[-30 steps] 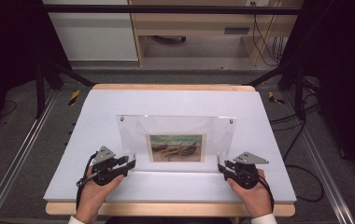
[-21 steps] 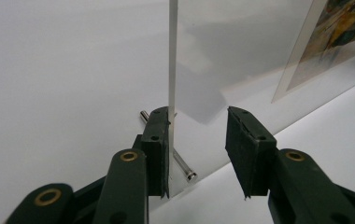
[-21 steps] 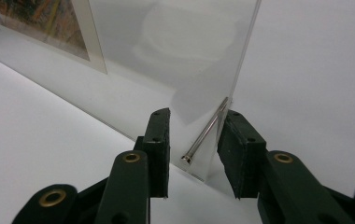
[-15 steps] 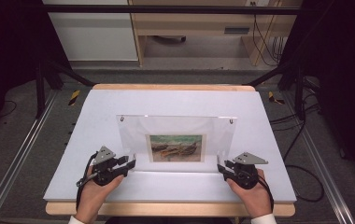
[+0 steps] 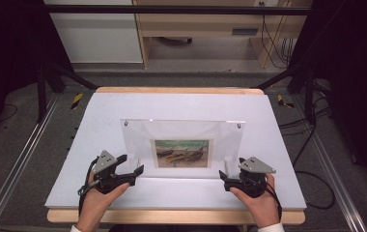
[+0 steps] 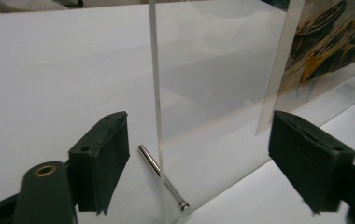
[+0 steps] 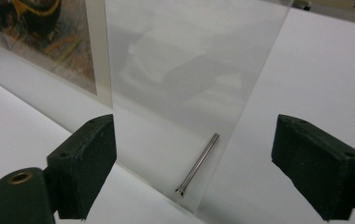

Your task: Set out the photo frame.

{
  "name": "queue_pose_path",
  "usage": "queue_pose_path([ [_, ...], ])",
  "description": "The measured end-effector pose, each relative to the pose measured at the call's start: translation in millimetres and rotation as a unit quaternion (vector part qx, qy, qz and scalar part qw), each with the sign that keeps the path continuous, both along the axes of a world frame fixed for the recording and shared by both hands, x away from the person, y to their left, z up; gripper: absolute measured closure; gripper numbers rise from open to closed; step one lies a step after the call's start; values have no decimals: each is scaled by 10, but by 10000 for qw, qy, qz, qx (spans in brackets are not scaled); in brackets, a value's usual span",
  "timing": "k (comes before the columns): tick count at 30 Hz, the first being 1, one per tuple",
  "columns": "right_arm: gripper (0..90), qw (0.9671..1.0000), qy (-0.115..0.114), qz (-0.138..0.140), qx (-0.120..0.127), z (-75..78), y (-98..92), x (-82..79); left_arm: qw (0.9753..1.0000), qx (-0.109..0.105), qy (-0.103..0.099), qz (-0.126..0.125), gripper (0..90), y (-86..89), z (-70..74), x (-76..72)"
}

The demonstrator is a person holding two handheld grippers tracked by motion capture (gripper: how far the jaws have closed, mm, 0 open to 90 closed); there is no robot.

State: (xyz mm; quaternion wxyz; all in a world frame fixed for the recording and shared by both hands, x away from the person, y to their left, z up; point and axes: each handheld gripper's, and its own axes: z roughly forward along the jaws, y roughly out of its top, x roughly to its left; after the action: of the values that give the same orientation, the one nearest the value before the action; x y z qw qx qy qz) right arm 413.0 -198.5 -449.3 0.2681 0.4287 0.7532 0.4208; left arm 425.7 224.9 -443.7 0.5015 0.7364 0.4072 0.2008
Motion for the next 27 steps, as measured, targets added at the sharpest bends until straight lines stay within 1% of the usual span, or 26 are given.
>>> queue_pose_path([
  [2, 118, 9999, -142, -34, 7, 21, -2, -12, 9999, 22, -108, -31, 131, -3, 23, -17],
  [5, 99, 9996, -273, -74, 19, 51, -5, -40, 9997, 78, -229, -89, 84, -5, 50, -45],
  [6, 93, 9994, -327, -69, 13, 57, -9, -49, 9996, 58, -268, -92, 78, -10, 57, -55],
  [10, 81, 9989, -466, -66, 29, 93, -20, -87, 9990, 134, -408, -89, 64, -4, 87, -99],
  [14, 72, 9981, -599, -97, 54, 125, -30, -125, 9987, 121, -478, -96, 56, 17, 109, -133],
  [21, 72, 9978, -648, -116, 22, 146, -30, -163, 9984, 78, -553, -65, 55, 48, 132, -169],
  [24, 74, 9977, -663, -126, 44, 153, -33, -177, 9983, 63, -570, -68, 55, 56, 137, -185],
  [27, 74, 9977, -670, -132, 47, 155, -41, -191, 9982, 82, -591, -77, 55, 65, 143, -195],
])
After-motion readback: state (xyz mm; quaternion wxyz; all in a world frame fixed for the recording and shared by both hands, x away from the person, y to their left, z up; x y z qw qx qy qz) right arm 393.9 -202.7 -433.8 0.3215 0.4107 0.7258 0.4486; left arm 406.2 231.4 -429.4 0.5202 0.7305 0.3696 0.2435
